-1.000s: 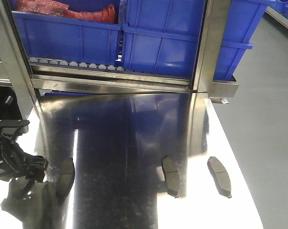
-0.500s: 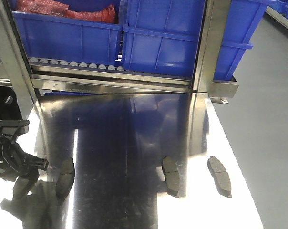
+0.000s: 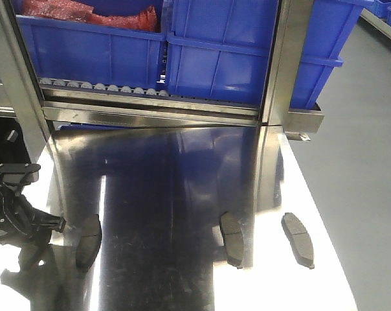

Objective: Move and align brake pads A on conveyor
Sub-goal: 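Lift the brake pad off the table with the left gripper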

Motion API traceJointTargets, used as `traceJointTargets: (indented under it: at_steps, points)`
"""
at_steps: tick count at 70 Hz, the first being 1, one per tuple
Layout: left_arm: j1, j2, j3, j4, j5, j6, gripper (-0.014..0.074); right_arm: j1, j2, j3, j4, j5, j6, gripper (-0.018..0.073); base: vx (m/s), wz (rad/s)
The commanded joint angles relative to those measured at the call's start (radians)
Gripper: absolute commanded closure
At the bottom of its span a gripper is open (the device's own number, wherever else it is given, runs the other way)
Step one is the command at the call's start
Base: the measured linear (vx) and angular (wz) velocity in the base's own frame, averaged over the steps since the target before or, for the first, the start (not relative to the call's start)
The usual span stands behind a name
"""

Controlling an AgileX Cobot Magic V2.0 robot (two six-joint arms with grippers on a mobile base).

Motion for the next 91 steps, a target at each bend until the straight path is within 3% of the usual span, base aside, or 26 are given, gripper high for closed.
traceJointTargets:
  at_steps: [1, 18, 35, 70, 91]
  points:
    - [-0.006, -0.037, -0.027, -0.011, -0.019, -0.008, 0.0442, -0.005, -0.011, 0.006, -0.009, -0.074, -0.004, 0.0563, 0.0, 0.0]
    - [-0.006, -0.056, -0.025, -0.011, -0.029, -0.004, 0.044, -0.005, -0.011, 0.006, -0.009, -0.074, -0.004, 0.0563, 0.0, 0.0]
    - [-0.006, -0.211, 0.065, -0.011, -0.102, 0.002, 0.044, -0.005, -0.011, 0.006, -0.009, -0.074, -0.004, 0.0563, 0.0, 0.0]
    - [-0.006, -0.795, 0.426, -0.012, -0.125, 0.001, 0.044, -0.005, -0.011, 0.006, -0.009, -0.074, -0.004, 0.0563, 0.0, 0.0]
    - [-0.006, -1.178, 0.558, -0.012, -0.135, 0.001, 0.044, -0.005, -0.011, 0.006, -0.009, -0.074, -0.004, 0.0563, 0.0, 0.0]
